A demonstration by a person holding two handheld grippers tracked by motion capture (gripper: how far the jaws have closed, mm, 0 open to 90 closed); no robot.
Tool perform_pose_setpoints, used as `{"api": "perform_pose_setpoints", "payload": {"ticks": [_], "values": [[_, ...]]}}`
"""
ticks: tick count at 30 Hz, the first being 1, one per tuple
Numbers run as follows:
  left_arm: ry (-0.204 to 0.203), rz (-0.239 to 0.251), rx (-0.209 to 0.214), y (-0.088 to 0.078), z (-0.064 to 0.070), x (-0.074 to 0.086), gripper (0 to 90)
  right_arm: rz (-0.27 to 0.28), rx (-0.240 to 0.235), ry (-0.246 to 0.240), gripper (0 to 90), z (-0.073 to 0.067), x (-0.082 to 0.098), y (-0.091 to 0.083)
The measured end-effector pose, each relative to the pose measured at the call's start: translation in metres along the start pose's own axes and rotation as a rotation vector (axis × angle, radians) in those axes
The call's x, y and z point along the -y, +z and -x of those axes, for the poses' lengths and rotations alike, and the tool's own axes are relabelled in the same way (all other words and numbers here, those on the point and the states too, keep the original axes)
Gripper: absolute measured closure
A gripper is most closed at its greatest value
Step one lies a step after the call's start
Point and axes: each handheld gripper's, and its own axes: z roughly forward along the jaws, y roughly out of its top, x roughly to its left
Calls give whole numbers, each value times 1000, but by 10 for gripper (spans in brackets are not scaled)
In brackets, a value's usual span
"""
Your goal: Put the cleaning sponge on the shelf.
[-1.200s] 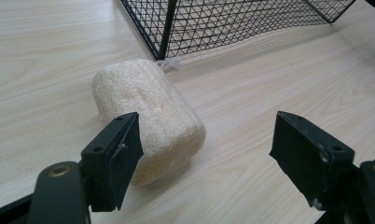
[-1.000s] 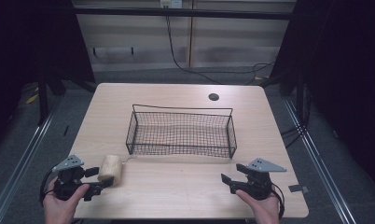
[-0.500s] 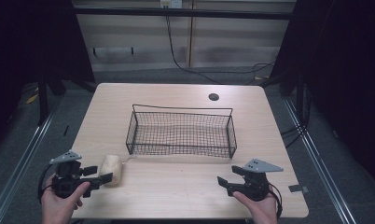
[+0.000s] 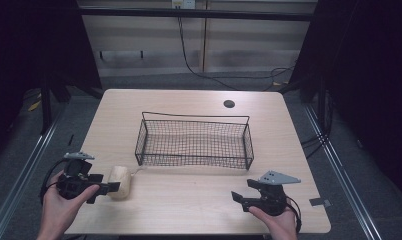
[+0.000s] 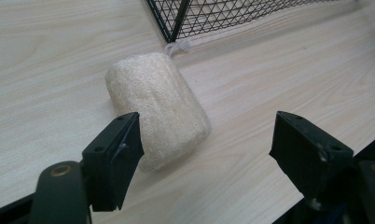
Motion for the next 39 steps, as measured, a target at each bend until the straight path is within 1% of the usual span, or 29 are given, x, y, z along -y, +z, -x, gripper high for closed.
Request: {"api": "perform_pose_setpoints", "payload": {"ticks": [1,3,4,5,6,7,8,9,10,11,12,13,14,15,16,18,19,21,25,26,28,29,30,31,34,35,36,37,39], "values": [[0,-3,-14,0,1,-2,249,0,-2,0,266,0,0,0],[8,-21,-14,0,1,-8,251,-5,-2,2,265,0,0,1],[1,-42,-18,-1,0,-13,256,-5,-5,2,264,0,0,1],[1,-42,-18,-1,0,-13,256,-5,-5,2,264,0,0,1],[-10,-59,-20,-1,-3,-18,252,-5,-1,3,265,0,0,1],[-10,-59,-20,-1,-3,-18,242,-5,-1,3,265,0,0,1],[-28,-73,-26,1,-5,-23,237,-18,4,12,264,1,1,1],[-28,-73,-26,1,-5,-23,236,-18,4,12,264,1,1,1],[-27,-123,-41,5,-7,-30,230,-21,0,19,262,2,1,2],[-39,-123,-46,6,-8,-33,223,-21,-2,20,262,2,1,2],[-34,-136,-55,7,-9,-35,224,-21,-2,17,262,1,1,1],[-34,-136,-55,7,-9,-35,223,-21,-2,17,262,1,1,1],[-41,-164,-57,8,-12,-40,219,-24,-7,17,260,1,1,2],[-41,-164,-57,8,-12,-40,218,-26,-9,14,259,1,2,2],[-39,-184,-61,7,-13,-43,217,-27,-11,14,259,1,2,2],[-45,-188,-65,8,-12,-44,198,-32,-11,17,257,1,1,3],[-31,-210,-70,8,-13,-45,198,-32,-11,17,257,1,1,3],[-32,-226,-70,10,-13,-47,194,-34,-15,17,255,1,1,3],[-49,-233,-76,13,-16,-49,197,-38,-12,16,252,1,1,4],[-55,-246,-74,15,-17,-49,197,-40,-9,16,251,1,2,4],[-62,-263,-83,18,-20,-49,196,-42,-13,19,251,2,2,4],[-72,-265,-78,21,-21,-49,196,-43,-12,17,250,2,2,4],[-72,-282,-83,25,-23,-50,193,-45,-14,16,250,2,2,5],[-72,-282,-83,25,-23,-50,183,-45,-14,16,250,2,2,5],[-80,-313,-70,33,-23,-51,178,-57,-16,18,250,1,2,6],[-80,-313,-70,33,-23,-51,178,-57,-16,18,250,1,2,6],[-77,-327,-74,35,-24,-51,178,-63,-19,19,250,1,2,6],[-77,-327,-74,35,-24,-51,178,-63,-19,19,250,1,2,6],[-88,-339,-86,38,-24,-51,178,-68,-20,16,250,2,2,7]]}}
